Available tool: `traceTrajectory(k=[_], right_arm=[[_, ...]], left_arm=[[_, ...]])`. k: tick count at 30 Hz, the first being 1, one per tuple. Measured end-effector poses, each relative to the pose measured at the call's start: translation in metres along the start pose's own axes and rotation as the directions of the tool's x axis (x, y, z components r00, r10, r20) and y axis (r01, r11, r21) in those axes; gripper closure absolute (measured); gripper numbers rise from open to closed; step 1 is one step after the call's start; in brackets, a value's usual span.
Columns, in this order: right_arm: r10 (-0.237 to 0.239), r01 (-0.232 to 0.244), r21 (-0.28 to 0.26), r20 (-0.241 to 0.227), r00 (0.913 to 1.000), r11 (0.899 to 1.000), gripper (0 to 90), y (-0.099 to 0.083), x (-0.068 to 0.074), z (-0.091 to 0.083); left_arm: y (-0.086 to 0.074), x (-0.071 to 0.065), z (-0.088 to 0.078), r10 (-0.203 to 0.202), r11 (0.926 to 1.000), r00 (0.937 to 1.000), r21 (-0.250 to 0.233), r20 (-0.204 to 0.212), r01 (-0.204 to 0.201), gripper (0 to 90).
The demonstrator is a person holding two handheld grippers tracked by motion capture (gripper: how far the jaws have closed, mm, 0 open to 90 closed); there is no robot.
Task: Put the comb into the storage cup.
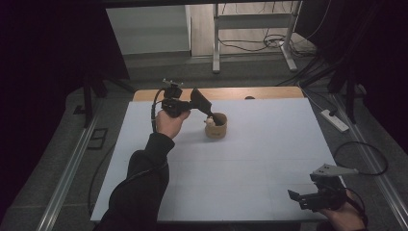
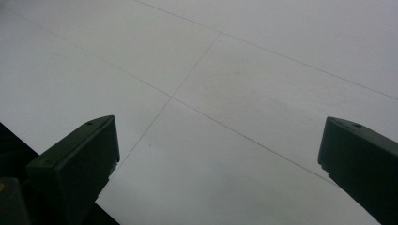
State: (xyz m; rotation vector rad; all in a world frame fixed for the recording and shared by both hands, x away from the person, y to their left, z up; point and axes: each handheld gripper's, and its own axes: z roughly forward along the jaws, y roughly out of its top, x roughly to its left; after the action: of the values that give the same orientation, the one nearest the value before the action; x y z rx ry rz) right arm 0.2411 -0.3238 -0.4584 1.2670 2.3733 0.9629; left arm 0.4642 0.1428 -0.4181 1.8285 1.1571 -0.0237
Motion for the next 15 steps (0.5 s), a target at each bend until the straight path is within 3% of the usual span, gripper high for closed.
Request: traceTrajectory(k=[8, 15], right_arm=[[-0.003, 0.003, 0.002, 0.001, 1.0, 1.0, 0.0, 0.0, 0.0, 0.0], [-0.005, 0.005, 0.003, 0.001, 1.0, 1.0, 0.0, 0.0, 0.0, 0.0]], left_arm=[[-0.008, 0.012, -0.002, -0.053, 0.9983, 0.9982, -0.024, 0.028, 0.054, 82.4], [-0.014, 0.017, -0.002, -0.064, 0.9968, 0.9971, -0.046, 0.041, 0.066, 82.0]])
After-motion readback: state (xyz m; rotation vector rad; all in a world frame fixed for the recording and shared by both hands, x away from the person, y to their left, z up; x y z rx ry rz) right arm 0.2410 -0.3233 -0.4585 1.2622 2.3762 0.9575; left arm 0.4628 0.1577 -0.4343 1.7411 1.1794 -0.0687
